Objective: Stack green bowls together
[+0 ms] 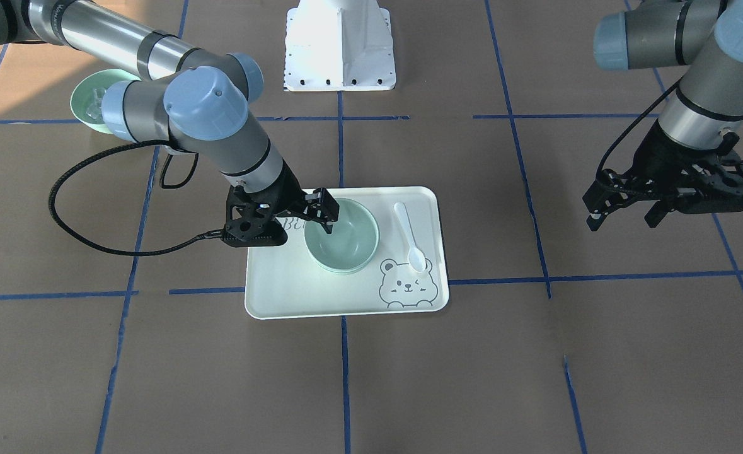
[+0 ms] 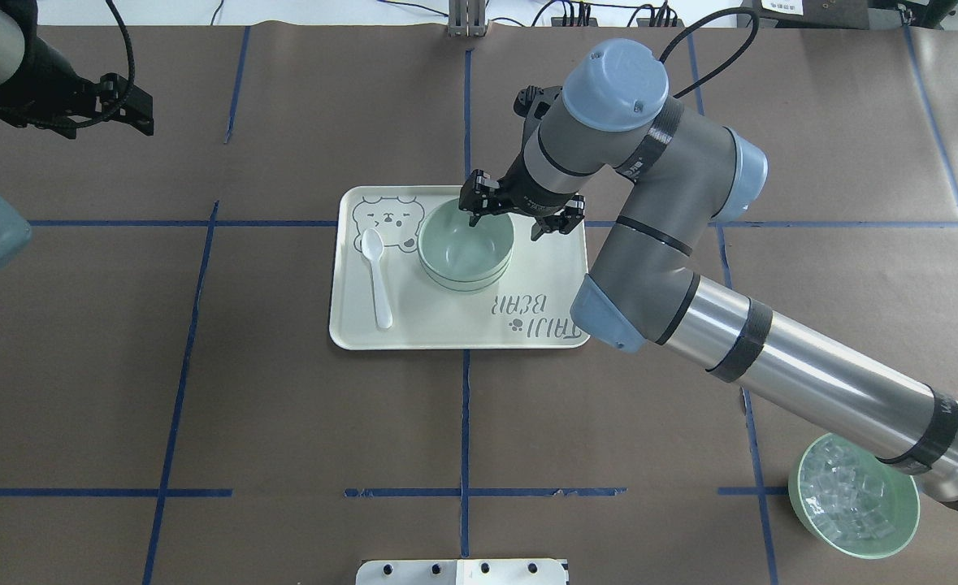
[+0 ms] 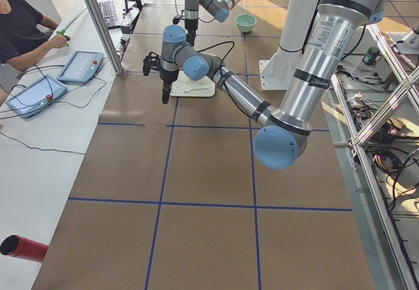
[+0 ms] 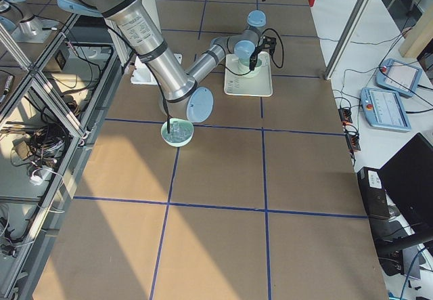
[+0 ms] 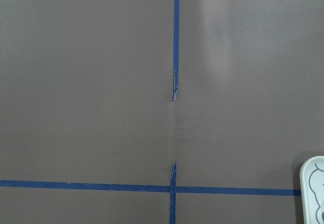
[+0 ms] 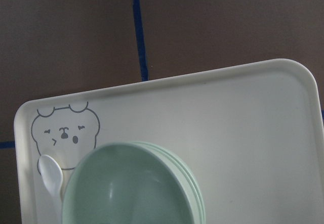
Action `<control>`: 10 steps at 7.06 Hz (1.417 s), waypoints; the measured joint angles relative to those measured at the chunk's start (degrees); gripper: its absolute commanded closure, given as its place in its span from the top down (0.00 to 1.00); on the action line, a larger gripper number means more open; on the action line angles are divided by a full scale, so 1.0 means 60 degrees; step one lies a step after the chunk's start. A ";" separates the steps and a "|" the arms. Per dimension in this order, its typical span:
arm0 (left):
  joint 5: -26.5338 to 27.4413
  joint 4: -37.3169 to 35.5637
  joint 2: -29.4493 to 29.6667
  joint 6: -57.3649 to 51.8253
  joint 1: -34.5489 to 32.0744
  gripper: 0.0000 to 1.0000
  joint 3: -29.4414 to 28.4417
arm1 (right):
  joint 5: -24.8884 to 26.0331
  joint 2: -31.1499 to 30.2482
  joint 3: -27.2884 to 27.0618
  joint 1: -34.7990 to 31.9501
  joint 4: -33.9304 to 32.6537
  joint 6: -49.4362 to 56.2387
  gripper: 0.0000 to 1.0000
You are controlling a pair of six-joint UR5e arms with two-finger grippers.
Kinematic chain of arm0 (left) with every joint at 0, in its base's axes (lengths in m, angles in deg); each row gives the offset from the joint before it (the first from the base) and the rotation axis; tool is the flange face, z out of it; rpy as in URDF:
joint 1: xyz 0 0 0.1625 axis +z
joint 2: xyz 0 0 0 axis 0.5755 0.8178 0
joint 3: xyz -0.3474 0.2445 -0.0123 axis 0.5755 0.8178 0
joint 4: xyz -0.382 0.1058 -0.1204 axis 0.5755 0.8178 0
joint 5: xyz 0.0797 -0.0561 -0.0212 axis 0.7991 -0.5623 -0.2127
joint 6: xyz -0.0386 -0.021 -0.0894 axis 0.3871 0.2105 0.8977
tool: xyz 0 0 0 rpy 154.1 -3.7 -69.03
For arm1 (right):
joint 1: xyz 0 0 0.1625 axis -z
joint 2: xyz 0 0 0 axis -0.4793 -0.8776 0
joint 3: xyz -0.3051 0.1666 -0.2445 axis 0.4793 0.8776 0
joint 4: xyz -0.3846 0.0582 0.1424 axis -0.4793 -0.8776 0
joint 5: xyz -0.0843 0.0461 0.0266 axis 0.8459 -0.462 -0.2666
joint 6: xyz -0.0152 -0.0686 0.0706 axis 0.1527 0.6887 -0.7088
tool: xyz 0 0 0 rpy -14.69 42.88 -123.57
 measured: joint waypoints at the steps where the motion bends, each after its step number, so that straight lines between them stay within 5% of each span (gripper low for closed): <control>1: -0.0150 -0.0021 -0.0044 -0.0123 -0.0076 1.00 0.0013 | -0.0012 -0.0303 -0.0526 -0.0307 -0.0622 0.0388 1.00; 5: -0.1537 -0.0101 -0.1070 -0.3167 -0.1759 1.00 -0.0140 | -0.0068 -0.2915 -0.2779 -0.1537 -0.2093 0.4556 1.00; 10: -0.2488 -0.0111 -0.2750 -0.7204 -0.3962 1.00 -0.1384 | -0.1705 -0.5957 -0.2901 -0.4385 -0.2078 0.9775 1.00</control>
